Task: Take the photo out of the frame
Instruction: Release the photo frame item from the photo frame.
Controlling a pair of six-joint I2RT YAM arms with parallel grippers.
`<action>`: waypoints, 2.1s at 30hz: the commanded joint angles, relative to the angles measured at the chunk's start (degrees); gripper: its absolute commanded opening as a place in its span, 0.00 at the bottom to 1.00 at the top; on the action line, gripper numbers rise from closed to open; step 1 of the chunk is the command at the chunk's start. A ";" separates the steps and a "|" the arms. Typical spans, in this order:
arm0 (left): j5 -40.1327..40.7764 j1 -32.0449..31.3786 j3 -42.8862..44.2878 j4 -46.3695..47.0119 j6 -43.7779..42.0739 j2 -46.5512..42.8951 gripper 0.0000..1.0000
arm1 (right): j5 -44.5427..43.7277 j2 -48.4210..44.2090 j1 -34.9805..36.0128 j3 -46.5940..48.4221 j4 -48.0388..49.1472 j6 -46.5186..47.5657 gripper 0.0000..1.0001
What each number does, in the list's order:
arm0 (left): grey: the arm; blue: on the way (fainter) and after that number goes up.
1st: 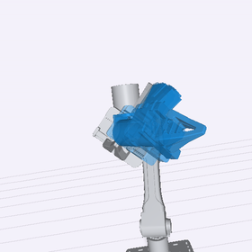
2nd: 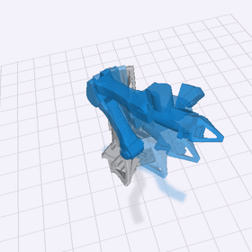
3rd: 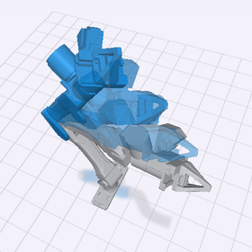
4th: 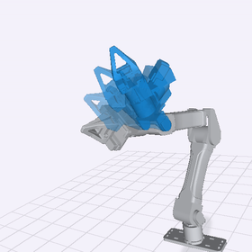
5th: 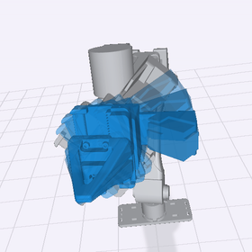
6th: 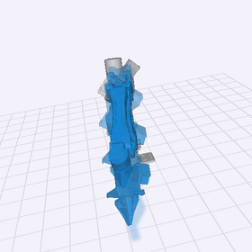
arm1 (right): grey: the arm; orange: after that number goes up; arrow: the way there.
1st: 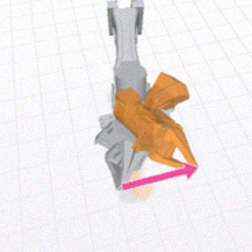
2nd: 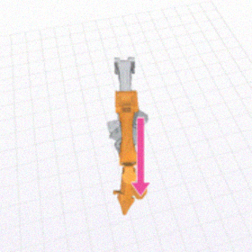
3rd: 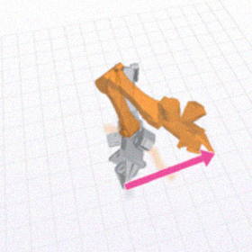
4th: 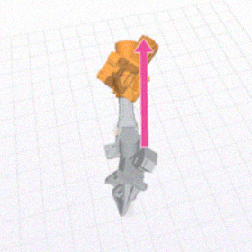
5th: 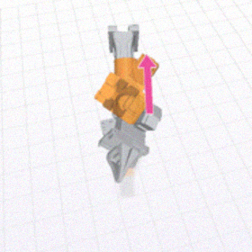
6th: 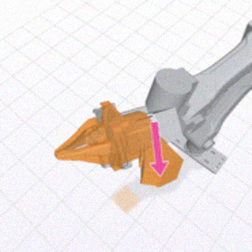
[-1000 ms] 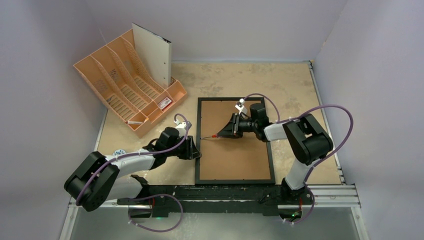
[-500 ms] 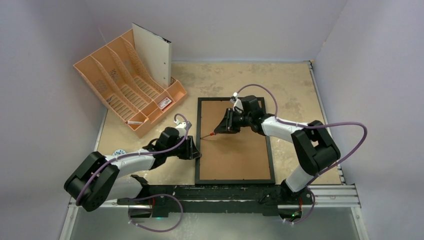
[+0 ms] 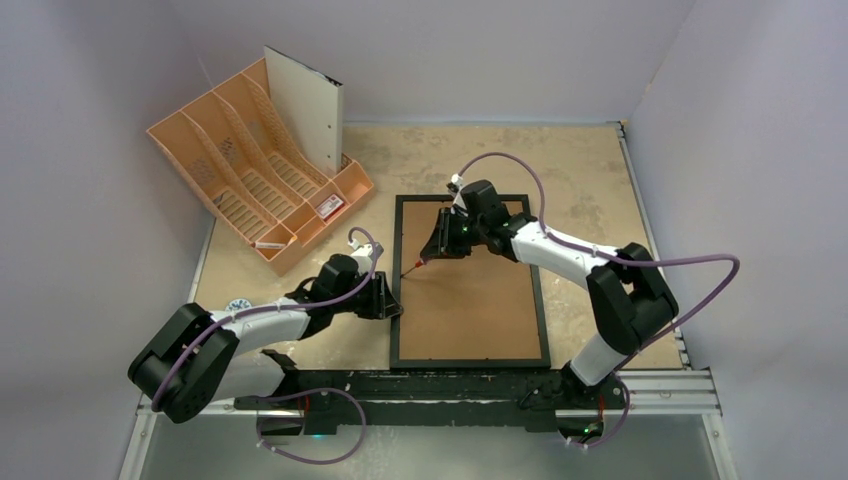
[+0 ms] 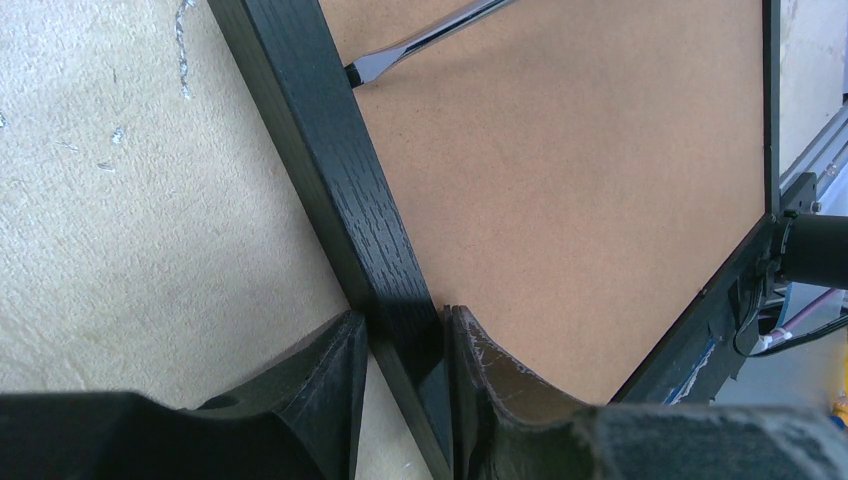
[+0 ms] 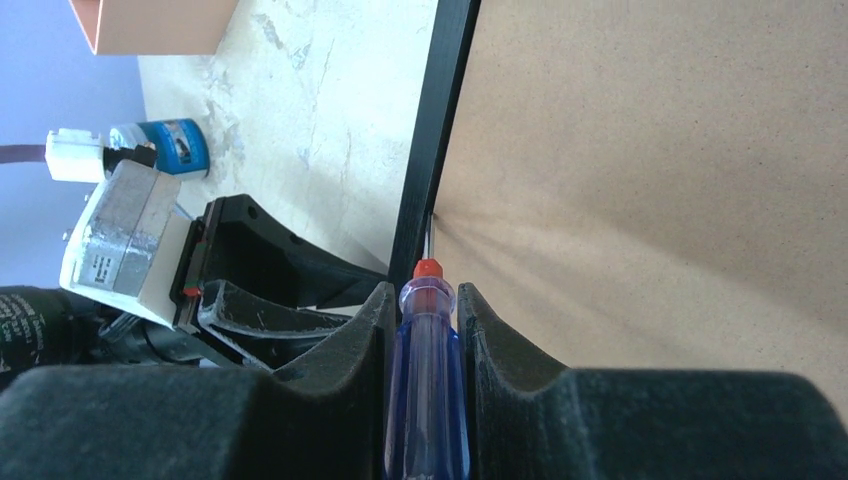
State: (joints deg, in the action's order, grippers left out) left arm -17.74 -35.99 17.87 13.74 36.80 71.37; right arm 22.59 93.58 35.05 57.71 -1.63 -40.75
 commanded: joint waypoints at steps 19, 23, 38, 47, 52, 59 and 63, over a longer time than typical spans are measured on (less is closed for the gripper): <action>-1.08 -0.82 -1.51 0.35 -1.77 1.63 0.13 | -23.87 3.35 17.33 15.68 -14.50 -12.18 0.00; -0.91 -0.79 -1.65 0.33 -1.74 1.49 0.13 | -24.31 3.81 18.15 17.20 -15.16 -12.19 0.00; -0.36 -0.81 -1.70 -1.29 -1.96 0.18 0.09 | -30.67 -3.00 16.41 14.87 -20.36 -13.37 0.00; -0.63 -0.83 -1.26 -1.93 -2.48 0.35 0.03 | -22.72 -8.80 10.77 6.17 -13.05 -12.48 0.00; -1.16 -0.84 -0.86 -3.71 -2.97 -0.75 0.00 | -19.69 -10.28 7.63 1.82 -9.53 -12.01 0.00; -1.51 -0.83 -0.27 -8.54 -4.11 -4.53 0.00 | -8.25 -12.72 0.28 -5.23 2.05 -9.54 0.00; -1.94 -0.84 0.18 -11.50 -4.99 -6.20 0.00 | -4.24 -12.32 -2.60 -6.75 6.27 -7.76 0.00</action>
State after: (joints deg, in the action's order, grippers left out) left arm -16.84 -36.07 17.47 9.28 35.27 67.13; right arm 11.33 82.81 34.59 51.88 -4.08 -51.09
